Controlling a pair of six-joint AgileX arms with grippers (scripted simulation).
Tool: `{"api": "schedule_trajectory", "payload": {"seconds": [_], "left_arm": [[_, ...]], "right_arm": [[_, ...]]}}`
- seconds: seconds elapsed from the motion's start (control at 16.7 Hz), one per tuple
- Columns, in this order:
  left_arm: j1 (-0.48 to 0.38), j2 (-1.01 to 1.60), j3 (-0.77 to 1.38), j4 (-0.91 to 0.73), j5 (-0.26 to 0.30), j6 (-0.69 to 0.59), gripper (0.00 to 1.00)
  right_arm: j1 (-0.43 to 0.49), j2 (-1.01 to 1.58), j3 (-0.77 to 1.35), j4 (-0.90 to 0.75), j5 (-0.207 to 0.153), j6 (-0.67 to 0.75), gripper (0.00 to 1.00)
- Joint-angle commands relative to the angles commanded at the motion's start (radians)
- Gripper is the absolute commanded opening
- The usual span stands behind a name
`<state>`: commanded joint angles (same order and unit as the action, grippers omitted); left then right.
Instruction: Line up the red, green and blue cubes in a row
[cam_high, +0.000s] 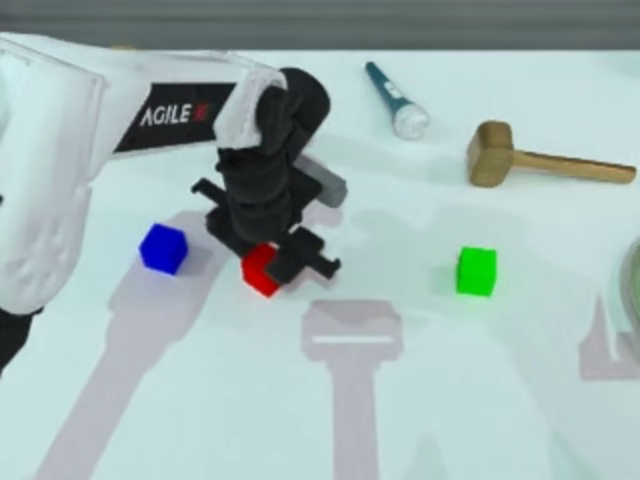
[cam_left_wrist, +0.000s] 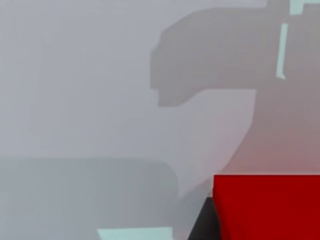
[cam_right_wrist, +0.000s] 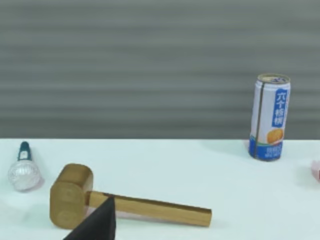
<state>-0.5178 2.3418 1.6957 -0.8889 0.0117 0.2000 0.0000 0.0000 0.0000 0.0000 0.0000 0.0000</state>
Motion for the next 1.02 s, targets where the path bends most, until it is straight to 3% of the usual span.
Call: {"api": "schedule_trajectory", "payload": {"seconds": [0.48,0.84,1.02], "left_arm": [[0.017,-0.075,0.134,-0.214,-0.001,-0.002,0.0],[0.013,-0.082,0.141,-0.225,-0.002,-0.003,0.0],[0.001,-0.103,0.115,-0.221,-0.005,-0.072,0.0]], "right_arm": [[0.0,0.0,0.0,0.0,0.0,0.0,1.0],[0.0,0.0,0.0,0.0,0.0,0.0,1.0],[0.0,0.0,0.0,0.0,0.0,0.0,1.0]]}}
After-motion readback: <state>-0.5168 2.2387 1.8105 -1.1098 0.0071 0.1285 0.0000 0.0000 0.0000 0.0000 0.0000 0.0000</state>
